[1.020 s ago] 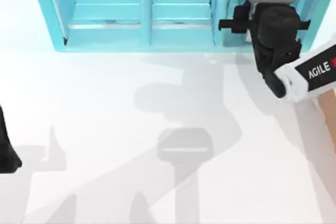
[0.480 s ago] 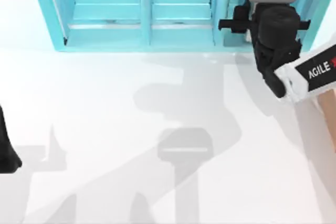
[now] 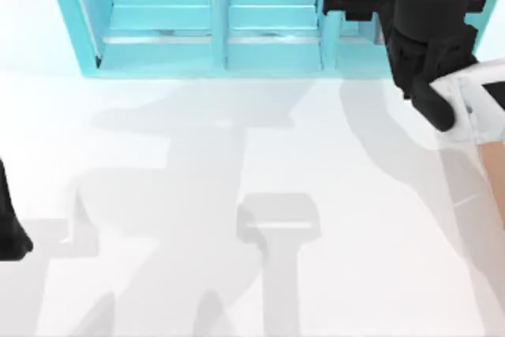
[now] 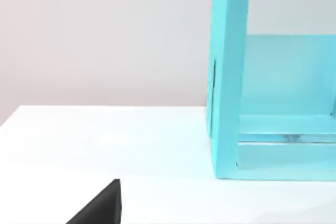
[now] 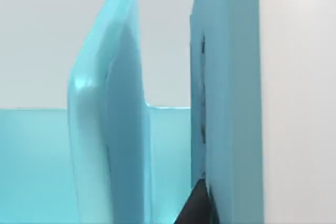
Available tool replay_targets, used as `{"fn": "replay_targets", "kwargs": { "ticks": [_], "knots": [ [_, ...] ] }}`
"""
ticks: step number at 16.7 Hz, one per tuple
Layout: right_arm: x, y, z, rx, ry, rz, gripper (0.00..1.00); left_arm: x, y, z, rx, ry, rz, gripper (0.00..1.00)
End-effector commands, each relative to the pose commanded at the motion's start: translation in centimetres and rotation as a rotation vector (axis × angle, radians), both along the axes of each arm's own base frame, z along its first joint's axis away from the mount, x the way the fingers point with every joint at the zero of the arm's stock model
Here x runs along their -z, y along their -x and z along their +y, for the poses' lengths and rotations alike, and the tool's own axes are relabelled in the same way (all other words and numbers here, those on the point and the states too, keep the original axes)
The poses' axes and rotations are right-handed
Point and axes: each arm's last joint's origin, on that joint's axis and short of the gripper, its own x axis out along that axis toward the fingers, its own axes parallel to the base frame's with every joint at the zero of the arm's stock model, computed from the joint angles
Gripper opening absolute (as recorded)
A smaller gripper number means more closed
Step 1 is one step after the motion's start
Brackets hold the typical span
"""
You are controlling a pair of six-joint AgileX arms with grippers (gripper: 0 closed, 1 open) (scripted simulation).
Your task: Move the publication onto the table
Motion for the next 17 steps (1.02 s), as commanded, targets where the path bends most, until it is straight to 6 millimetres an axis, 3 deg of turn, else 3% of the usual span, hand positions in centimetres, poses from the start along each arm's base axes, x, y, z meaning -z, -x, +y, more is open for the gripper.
{"fn": "replay_targets", "kwargs": {
  "ticks": [4, 8, 11, 17],
  "knots": [
    [-7.1, 6.8, -0.5, 0.004, -0.016, -0.025, 0.00, 0.0, 0.0, 0.0, 0.000, 0.000, 0.000, 1.00],
    [-9.6, 12.4, -1.6, 0.009, -0.011, -0.007, 0.00, 0.0, 0.0, 0.0, 0.000, 0.000, 0.000, 1.00],
    [-9.8, 14.2, -2.1, 0.011, -0.001, 0.011, 0.00, 0.0, 0.0, 0.0, 0.000, 0.000, 0.000, 1.00],
    [-9.4, 14.3, -1.8, 0.009, 0.018, 0.020, 0.00, 0.0, 0.0, 0.0, 0.000, 0.000, 0.000, 1.00]
  ]
}}
